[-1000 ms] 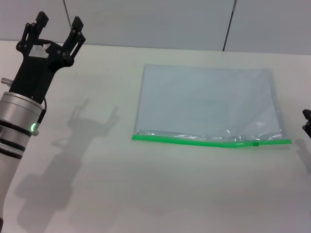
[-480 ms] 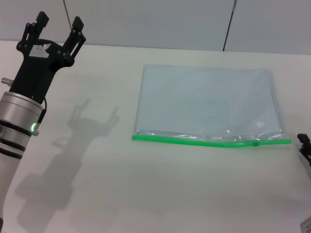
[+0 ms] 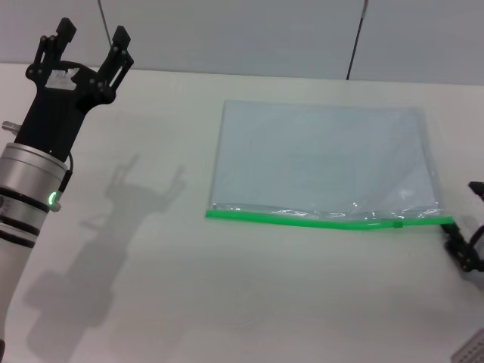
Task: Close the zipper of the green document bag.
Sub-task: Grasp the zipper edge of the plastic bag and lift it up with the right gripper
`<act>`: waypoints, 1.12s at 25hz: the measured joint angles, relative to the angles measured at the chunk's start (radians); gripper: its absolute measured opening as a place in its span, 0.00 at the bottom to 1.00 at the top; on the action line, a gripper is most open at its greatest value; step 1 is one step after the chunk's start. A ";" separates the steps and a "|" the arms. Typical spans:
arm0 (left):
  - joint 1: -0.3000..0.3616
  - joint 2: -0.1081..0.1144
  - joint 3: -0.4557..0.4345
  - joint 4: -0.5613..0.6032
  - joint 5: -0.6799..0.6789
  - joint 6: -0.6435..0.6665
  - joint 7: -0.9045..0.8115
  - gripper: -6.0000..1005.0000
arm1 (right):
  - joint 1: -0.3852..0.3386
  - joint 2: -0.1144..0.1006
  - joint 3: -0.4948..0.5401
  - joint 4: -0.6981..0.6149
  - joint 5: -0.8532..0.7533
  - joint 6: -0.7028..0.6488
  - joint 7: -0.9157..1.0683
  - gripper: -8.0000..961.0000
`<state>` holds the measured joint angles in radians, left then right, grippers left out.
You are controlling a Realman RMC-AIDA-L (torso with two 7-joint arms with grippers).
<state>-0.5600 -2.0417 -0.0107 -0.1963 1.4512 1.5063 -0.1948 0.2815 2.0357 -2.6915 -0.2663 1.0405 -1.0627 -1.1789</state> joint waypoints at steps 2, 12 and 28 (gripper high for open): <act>0.000 0.000 0.000 0.000 0.000 0.000 0.000 0.84 | 0.002 0.000 -0.007 -0.017 -0.001 0.001 -0.018 0.91; 0.000 0.000 0.000 -0.002 0.000 0.000 0.000 0.84 | 0.037 -0.001 -0.021 -0.079 0.005 -0.008 -0.048 0.91; -0.007 0.000 0.002 -0.008 0.000 0.000 0.000 0.84 | 0.113 -0.001 -0.033 -0.078 0.010 0.074 -0.126 0.85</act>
<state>-0.5670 -2.0417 -0.0086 -0.2047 1.4512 1.5063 -0.1948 0.3945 2.0343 -2.7249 -0.3444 1.0503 -0.9890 -1.3051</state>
